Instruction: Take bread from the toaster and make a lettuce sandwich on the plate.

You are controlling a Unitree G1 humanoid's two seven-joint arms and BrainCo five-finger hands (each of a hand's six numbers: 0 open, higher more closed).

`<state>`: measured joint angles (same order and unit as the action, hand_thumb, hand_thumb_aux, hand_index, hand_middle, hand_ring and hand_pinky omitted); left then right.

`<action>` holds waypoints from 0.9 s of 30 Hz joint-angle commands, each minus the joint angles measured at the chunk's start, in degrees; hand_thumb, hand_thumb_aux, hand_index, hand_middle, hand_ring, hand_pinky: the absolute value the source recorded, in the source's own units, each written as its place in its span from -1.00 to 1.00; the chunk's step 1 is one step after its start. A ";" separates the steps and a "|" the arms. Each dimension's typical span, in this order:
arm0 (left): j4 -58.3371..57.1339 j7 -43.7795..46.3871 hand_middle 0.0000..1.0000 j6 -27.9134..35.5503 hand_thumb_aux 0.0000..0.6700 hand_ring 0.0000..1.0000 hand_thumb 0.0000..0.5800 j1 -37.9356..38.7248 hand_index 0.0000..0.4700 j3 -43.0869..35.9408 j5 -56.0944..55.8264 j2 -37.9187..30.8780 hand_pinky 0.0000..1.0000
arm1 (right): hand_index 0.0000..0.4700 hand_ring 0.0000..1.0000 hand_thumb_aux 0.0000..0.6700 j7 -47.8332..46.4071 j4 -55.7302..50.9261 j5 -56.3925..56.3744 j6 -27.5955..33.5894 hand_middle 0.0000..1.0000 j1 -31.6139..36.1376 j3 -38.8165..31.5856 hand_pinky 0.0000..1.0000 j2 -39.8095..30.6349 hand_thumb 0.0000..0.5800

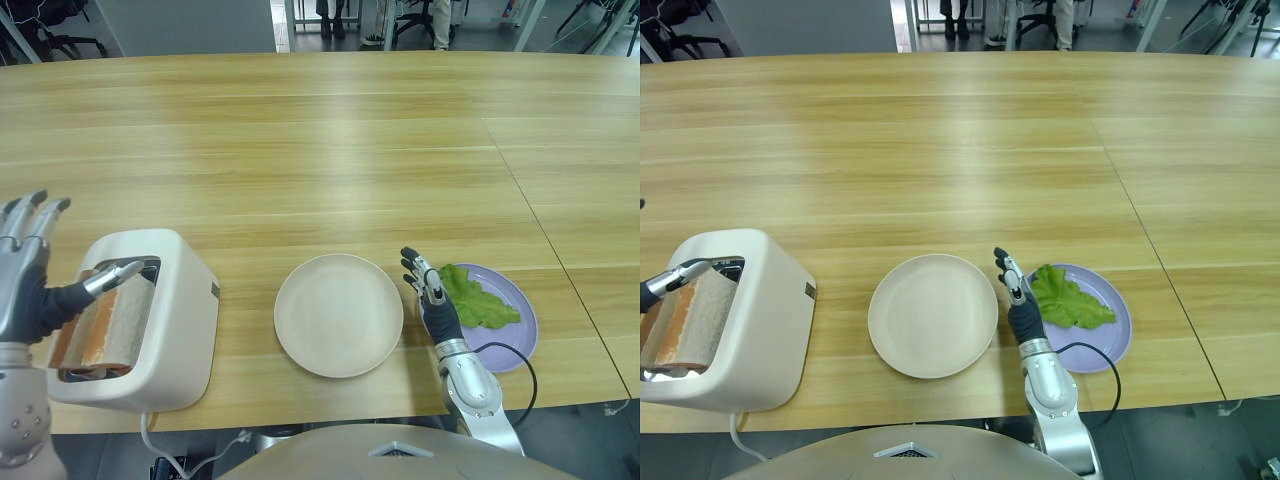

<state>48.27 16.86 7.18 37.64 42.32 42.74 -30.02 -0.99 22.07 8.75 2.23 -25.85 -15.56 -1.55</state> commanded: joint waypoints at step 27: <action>-9.70 10.31 -1.00 -8.27 -0.91 -1.00 -0.82 12.18 -0.91 8.97 0.16 -1.32 -1.00 | -1.00 -1.00 -1.00 0.86 3.15 -2.30 1.18 -1.00 -0.23 4.65 -1.00 0.18 -1.00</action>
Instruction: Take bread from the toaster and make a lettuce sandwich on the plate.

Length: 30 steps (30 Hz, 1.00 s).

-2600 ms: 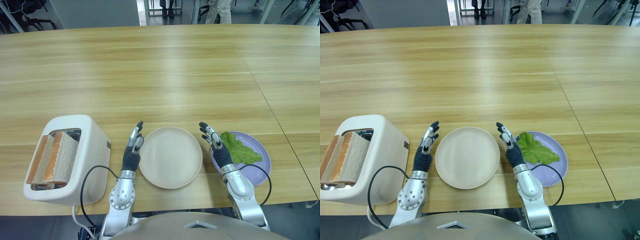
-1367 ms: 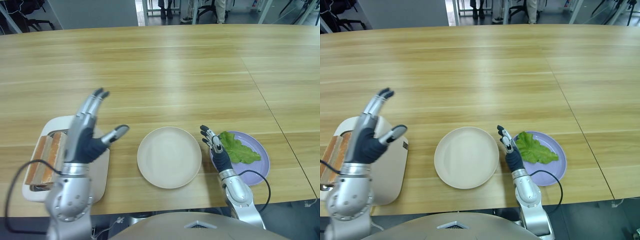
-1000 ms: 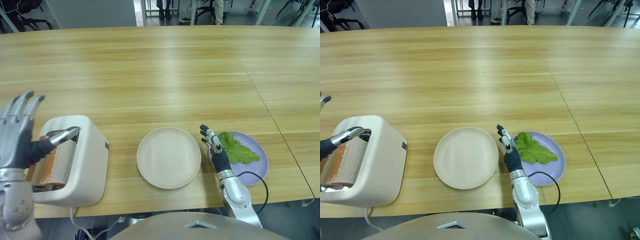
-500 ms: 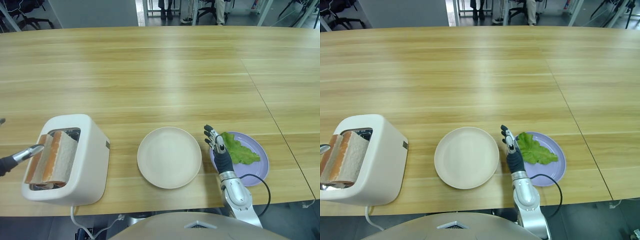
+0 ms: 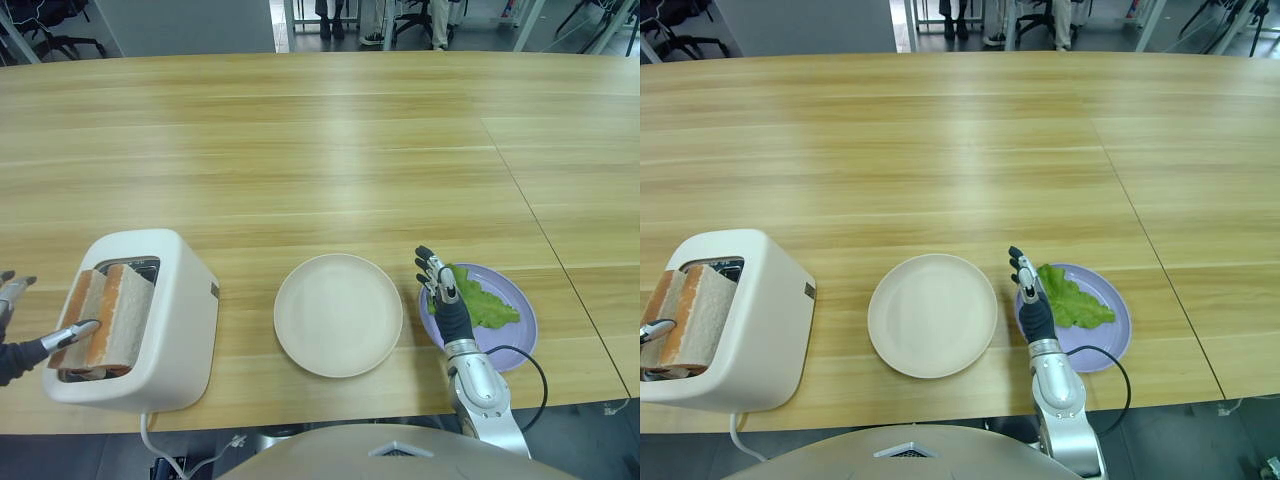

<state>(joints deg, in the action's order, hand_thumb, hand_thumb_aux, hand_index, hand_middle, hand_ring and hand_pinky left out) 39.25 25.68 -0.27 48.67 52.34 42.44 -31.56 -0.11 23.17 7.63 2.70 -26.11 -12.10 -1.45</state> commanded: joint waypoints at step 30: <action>-0.70 1.01 -0.65 -1.36 1.00 -0.65 1.00 -1.44 0.96 -2.78 -7.54 2.03 -0.65 | -1.00 -1.00 -1.00 -0.30 0.58 -1.79 0.42 -1.00 0.70 1.29 -1.00 0.10 -1.00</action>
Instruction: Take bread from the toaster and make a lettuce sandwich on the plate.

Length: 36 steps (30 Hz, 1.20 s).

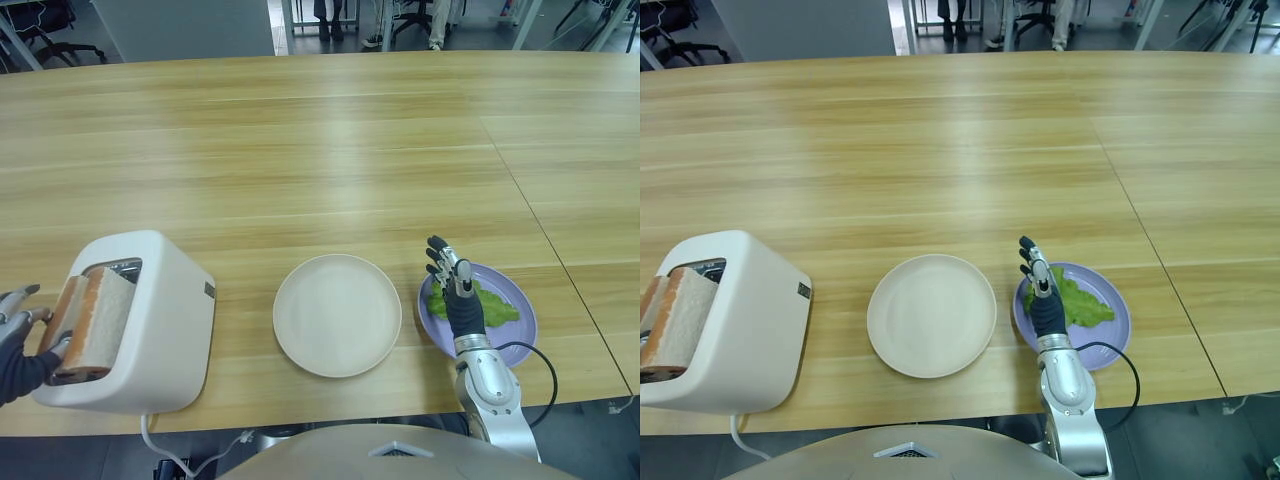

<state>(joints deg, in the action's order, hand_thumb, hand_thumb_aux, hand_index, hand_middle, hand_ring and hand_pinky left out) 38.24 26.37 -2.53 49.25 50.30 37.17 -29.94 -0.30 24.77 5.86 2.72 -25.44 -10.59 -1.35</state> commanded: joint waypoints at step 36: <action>10.08 -5.19 1.00 16.50 1.00 1.00 1.00 -34.25 0.96 -0.41 -19.13 0.41 1.00 | -1.00 -1.00 -1.00 0.46 -3.36 0.63 -0.21 -1.00 1.09 -1.29 -1.00 0.23 -1.00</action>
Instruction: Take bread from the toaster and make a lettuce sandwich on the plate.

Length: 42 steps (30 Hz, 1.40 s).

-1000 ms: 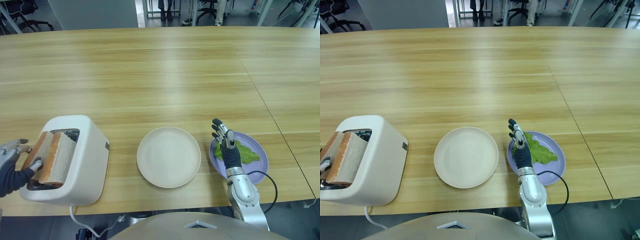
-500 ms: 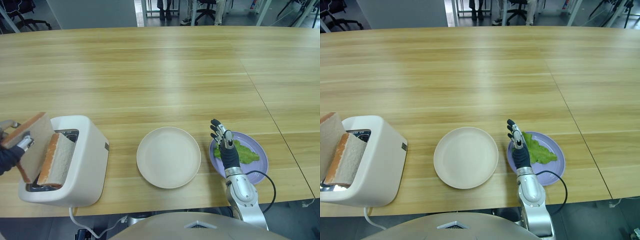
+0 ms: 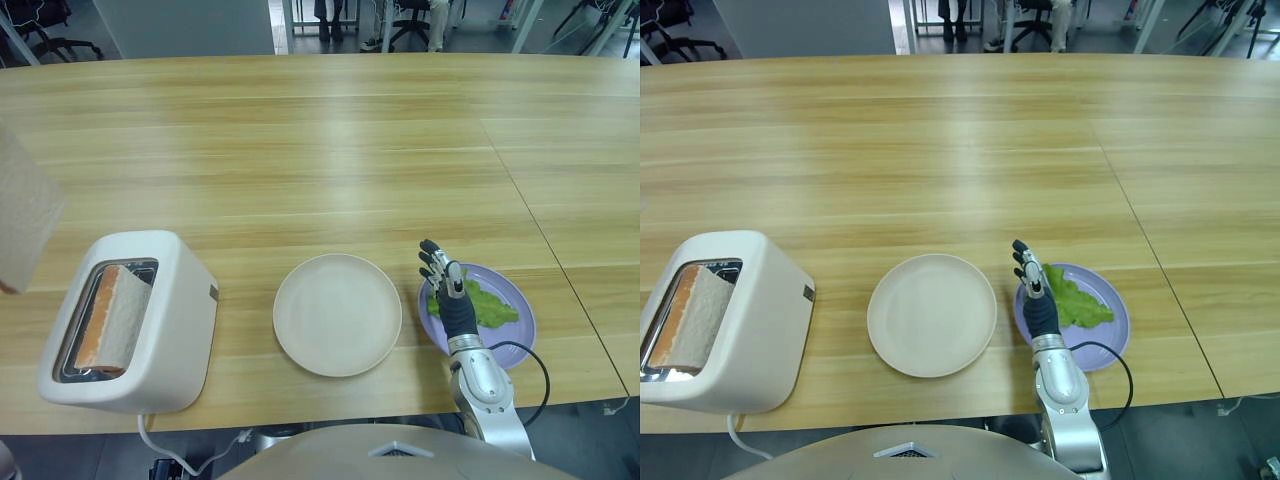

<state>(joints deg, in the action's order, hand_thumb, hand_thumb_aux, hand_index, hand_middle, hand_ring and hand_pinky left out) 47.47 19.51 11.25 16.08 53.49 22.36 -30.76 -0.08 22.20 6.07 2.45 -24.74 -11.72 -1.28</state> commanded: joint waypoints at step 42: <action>-31.47 -1.99 1.00 5.22 1.00 1.00 1.00 -4.32 0.96 -60.62 -23.56 24.46 1.00 | -1.00 -1.00 -1.00 -0.73 -0.23 15.30 -9.35 -1.00 6.94 -5.55 -1.00 -7.61 -1.00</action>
<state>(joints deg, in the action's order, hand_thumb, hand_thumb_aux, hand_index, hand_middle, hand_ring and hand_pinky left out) 17.68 18.24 16.71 11.84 -6.40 -0.50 -6.90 -1.78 23.80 18.03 -6.58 -18.11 -17.37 -8.17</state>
